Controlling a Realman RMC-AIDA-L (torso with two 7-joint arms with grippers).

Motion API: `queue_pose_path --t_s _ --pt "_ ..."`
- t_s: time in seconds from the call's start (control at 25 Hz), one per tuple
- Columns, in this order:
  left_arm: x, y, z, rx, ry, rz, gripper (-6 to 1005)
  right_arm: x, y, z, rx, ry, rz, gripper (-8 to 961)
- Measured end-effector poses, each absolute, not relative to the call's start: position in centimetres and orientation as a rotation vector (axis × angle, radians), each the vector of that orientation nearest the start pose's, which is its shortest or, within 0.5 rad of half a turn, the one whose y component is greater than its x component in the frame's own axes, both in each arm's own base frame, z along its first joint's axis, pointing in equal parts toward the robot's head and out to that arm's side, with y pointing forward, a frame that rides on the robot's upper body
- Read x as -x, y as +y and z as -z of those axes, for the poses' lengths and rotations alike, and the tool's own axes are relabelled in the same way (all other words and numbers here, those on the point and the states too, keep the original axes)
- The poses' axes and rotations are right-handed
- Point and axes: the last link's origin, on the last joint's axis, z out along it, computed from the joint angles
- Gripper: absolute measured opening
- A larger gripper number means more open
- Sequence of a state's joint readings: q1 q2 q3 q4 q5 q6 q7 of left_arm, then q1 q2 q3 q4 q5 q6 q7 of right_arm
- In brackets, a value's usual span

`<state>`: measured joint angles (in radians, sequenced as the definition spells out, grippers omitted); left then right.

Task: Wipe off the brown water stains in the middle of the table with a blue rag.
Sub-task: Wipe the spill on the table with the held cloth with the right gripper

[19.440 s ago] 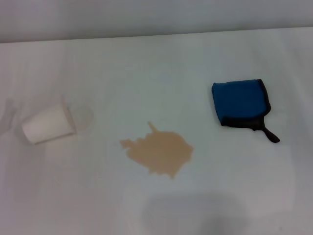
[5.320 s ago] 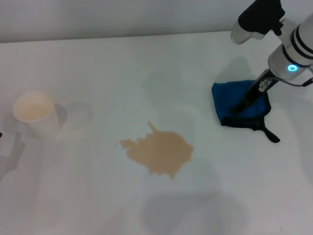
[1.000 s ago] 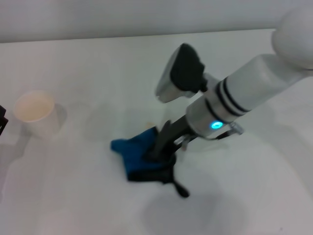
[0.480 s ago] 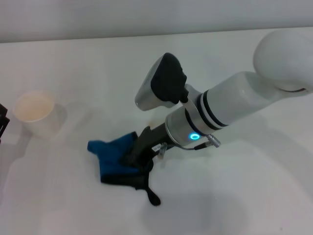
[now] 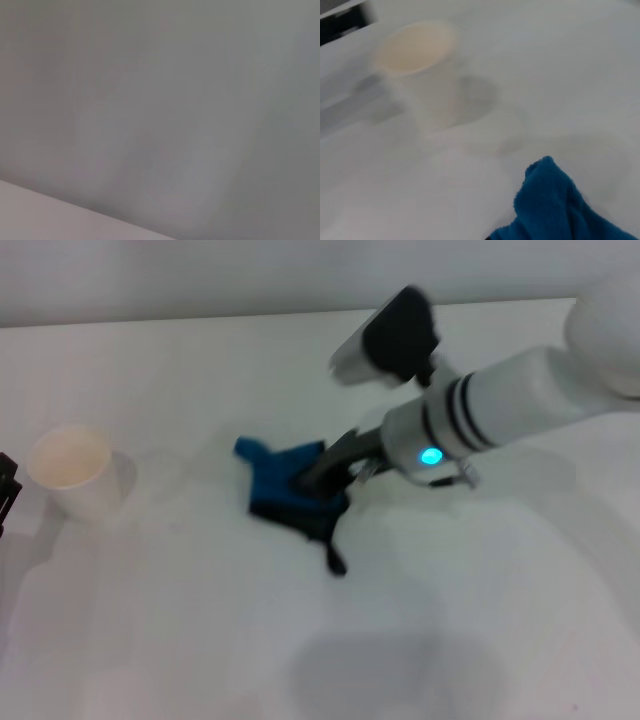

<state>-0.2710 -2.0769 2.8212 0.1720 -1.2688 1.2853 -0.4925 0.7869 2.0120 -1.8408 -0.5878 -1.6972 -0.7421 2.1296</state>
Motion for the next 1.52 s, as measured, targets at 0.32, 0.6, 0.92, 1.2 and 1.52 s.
queue_pose_path --t_s 0.32,0.6,0.92,1.2,1.52 --pt "36.0 25.7 3.2 1.543 -0.913 0.905 891 -22.9 41.7 6.9 2.484 0.961 -0.038 91" --pt "35.9 25.9 3.3 1.543 -0.923 0.913 892 -21.2 39.0 9.8 2.642 0.997 -0.044 92" --pt "36.0 25.7 3.4 1.540 -0.928 0.909 892 -17.2 35.3 11.9 2.933 0.892 -0.055 92" --pt "35.9 25.8 3.4 1.544 -0.925 0.910 891 -20.1 38.4 7.0 2.813 0.880 0.016 93" --pt "35.9 26.0 3.2 1.548 -0.918 0.910 891 -22.9 40.6 2.3 2.699 0.831 0.185 94"
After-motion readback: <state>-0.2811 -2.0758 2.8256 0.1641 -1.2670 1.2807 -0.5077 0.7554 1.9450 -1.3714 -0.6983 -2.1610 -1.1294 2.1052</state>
